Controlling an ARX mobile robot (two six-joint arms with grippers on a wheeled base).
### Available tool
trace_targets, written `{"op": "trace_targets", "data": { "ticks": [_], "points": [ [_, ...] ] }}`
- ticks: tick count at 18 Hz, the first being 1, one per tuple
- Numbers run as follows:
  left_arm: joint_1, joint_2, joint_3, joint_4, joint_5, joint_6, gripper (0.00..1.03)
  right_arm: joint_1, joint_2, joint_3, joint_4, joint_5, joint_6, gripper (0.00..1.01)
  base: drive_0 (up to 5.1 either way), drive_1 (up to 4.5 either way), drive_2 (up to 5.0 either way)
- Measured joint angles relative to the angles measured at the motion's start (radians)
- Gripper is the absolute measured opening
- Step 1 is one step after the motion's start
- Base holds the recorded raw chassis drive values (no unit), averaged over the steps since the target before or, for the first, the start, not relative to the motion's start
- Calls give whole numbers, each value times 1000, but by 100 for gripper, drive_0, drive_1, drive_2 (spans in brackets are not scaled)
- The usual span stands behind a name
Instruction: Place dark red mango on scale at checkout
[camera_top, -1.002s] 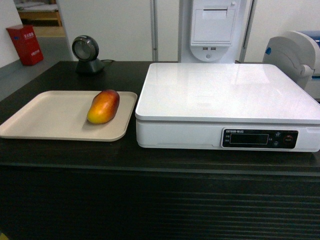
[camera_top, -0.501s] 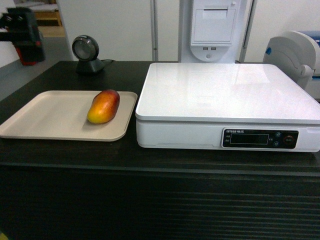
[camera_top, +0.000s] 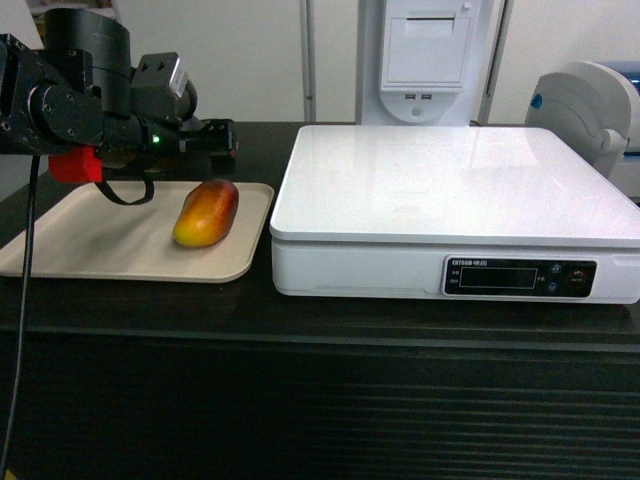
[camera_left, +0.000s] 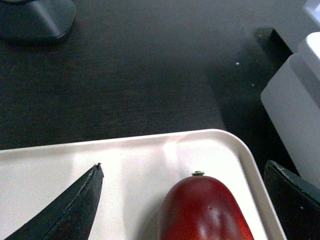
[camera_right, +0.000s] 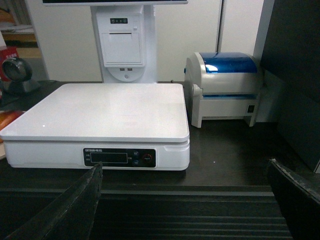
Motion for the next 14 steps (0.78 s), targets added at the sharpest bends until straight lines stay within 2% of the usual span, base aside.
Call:
{"op": "trace_targets", "data": {
  "ticks": [5, 9, 14],
  "points": [
    [2, 61, 121, -164, 30, -10, 98, 0, 0, 0, 0, 0, 0, 98, 0, 0, 0],
    [2, 80, 157, -314, 49, -7, 98, 0, 0, 0, 0, 0, 0, 98, 0, 0, 0],
    [-4, 91, 160, -390, 41, 56, 98, 0, 0, 0, 0, 0, 0, 98, 0, 0, 0]
  ]
}}
